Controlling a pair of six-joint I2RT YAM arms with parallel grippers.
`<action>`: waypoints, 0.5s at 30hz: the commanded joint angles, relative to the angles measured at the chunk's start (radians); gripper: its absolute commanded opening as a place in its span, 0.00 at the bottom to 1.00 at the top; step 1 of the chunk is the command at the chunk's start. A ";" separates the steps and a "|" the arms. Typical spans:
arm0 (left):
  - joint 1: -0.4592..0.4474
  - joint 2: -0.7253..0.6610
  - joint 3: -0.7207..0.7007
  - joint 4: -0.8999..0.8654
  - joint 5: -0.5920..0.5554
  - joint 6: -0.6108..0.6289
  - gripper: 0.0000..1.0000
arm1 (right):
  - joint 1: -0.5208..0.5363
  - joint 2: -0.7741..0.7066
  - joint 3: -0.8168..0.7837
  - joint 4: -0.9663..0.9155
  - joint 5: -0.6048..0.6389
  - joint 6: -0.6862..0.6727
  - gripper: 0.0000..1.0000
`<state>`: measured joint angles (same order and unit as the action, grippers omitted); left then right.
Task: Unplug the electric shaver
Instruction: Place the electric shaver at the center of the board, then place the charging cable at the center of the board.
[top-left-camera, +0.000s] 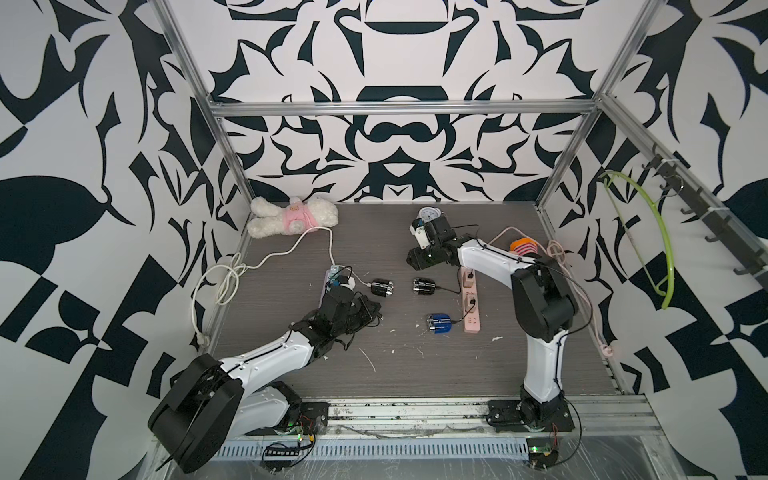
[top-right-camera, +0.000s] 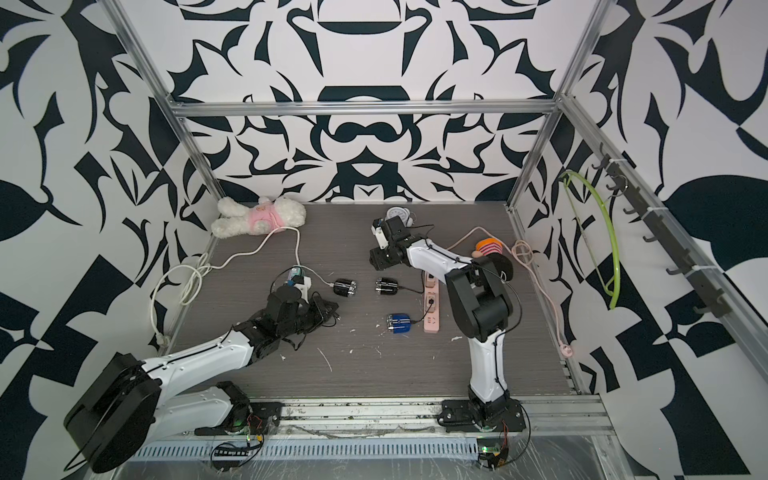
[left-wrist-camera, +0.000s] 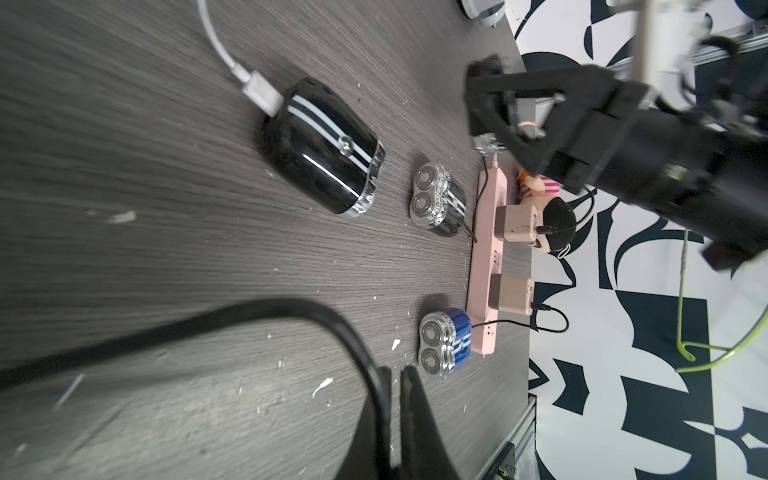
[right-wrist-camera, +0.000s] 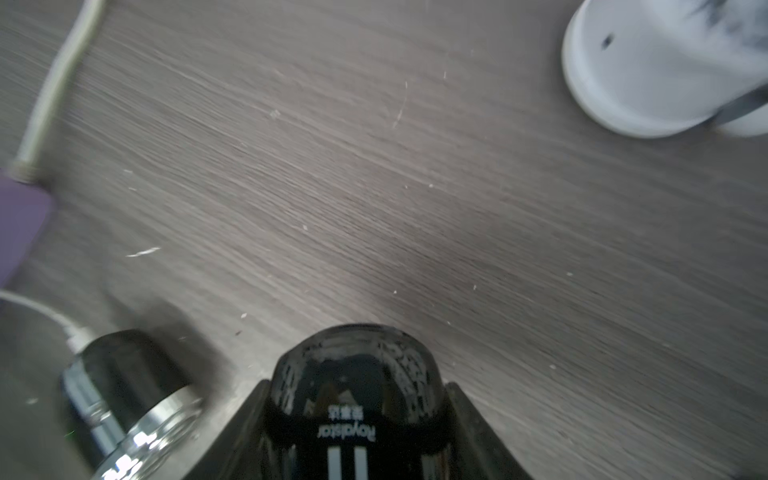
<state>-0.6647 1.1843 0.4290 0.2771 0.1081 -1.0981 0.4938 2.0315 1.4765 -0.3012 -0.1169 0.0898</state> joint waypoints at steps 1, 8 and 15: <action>0.003 -0.021 0.020 -0.034 0.016 0.030 0.00 | -0.002 0.014 0.103 -0.032 -0.017 0.004 0.00; 0.004 -0.051 0.014 -0.060 0.001 0.044 0.00 | -0.015 0.125 0.204 -0.064 -0.028 0.007 0.00; 0.004 -0.065 0.015 -0.072 0.005 0.043 0.00 | -0.023 0.209 0.281 -0.102 -0.040 0.018 0.00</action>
<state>-0.6647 1.1431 0.4316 0.2321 0.1116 -1.0725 0.4778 2.2532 1.7107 -0.3779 -0.1398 0.0982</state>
